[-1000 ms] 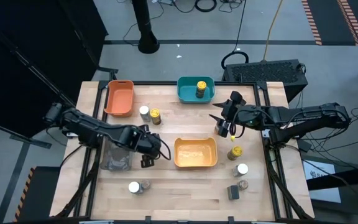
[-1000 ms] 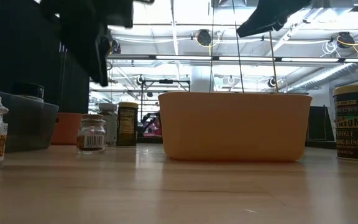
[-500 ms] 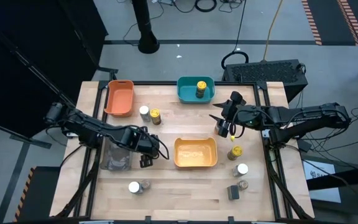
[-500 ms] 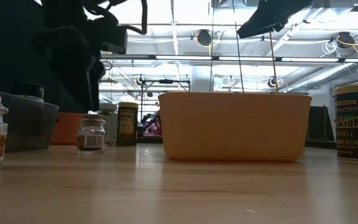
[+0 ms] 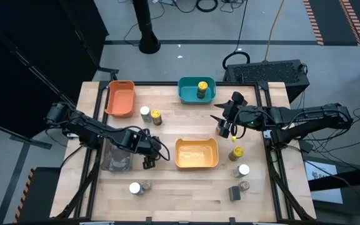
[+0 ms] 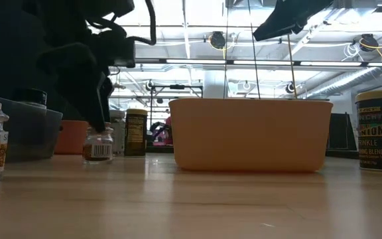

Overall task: Sort spices by type
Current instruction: Put the top left brown spice bottle into the yellow bin

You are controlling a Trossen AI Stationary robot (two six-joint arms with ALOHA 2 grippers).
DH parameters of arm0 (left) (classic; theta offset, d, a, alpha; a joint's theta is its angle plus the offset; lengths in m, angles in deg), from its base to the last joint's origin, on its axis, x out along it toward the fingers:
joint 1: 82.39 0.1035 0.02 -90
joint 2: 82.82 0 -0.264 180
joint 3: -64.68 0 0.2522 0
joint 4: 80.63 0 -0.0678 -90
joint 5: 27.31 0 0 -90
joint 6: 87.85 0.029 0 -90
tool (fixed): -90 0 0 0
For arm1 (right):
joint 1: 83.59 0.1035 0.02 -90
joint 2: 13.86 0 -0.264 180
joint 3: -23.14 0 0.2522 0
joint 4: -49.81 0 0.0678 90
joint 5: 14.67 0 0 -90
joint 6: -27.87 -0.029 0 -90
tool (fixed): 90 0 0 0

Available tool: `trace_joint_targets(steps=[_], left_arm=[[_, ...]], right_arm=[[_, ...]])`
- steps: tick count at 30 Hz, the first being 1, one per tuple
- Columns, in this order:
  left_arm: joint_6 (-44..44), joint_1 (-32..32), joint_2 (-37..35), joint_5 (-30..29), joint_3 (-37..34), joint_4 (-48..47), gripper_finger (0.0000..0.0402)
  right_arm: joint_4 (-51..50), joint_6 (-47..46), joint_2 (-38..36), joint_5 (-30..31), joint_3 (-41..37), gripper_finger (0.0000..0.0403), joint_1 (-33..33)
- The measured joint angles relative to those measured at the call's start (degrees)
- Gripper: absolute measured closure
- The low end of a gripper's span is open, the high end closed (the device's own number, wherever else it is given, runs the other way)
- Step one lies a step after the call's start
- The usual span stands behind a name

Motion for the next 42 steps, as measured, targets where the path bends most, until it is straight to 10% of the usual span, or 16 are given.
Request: trace_joint_targets(steps=[42], left_arm=[[1.13, -1.86, 6.67, 1.96, 5.82, -5.08, 0.0201]], right_arm=[[-0.13, -0.55, 0.02, 0.07, 0.00, 0.0204, -0.02]])
